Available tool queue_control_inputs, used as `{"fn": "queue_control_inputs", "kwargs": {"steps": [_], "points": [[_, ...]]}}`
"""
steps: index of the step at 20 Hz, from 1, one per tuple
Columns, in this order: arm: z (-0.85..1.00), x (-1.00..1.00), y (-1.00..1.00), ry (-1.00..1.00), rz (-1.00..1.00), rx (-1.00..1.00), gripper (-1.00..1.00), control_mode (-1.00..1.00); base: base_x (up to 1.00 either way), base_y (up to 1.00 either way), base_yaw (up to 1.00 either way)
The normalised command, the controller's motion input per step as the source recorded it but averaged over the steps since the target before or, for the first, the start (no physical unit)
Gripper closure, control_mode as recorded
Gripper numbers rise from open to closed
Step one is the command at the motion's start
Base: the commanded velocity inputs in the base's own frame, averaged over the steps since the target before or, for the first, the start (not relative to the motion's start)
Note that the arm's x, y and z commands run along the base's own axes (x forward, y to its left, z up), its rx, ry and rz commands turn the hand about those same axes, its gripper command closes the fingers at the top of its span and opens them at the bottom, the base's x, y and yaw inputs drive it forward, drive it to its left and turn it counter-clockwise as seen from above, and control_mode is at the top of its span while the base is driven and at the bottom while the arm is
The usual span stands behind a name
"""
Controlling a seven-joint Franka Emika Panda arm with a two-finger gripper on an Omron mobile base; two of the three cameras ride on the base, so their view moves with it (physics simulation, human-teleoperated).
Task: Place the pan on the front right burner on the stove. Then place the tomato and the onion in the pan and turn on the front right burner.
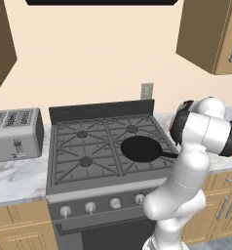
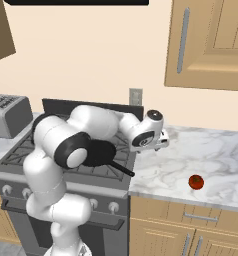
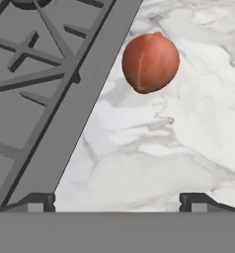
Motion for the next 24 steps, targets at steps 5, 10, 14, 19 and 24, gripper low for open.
{"fn": "queue_control_inputs", "kwargs": {"steps": [5,10,14,19,24], "points": [[0.05,0.34,0.0,0.0,-0.13,0.0,-1.0,-1.0,0.0,0.0,0.0],[0.0,0.34,0.0,0.0,-0.11,0.0,-1.0,-1.0,0.0,0.0,0.0],[0.0,0.32,0.0,-0.01,-0.1,0.0,-1.0,-1.0,0.0,0.0,0.0],[0.0,0.28,0.0,-0.03,-0.09,0.0,-1.0,-1.0,0.0,0.0,0.0],[0.0,0.14,0.0,0.0,-0.09,0.0,-1.0,-1.0,0.0,0.0,0.0]]}}
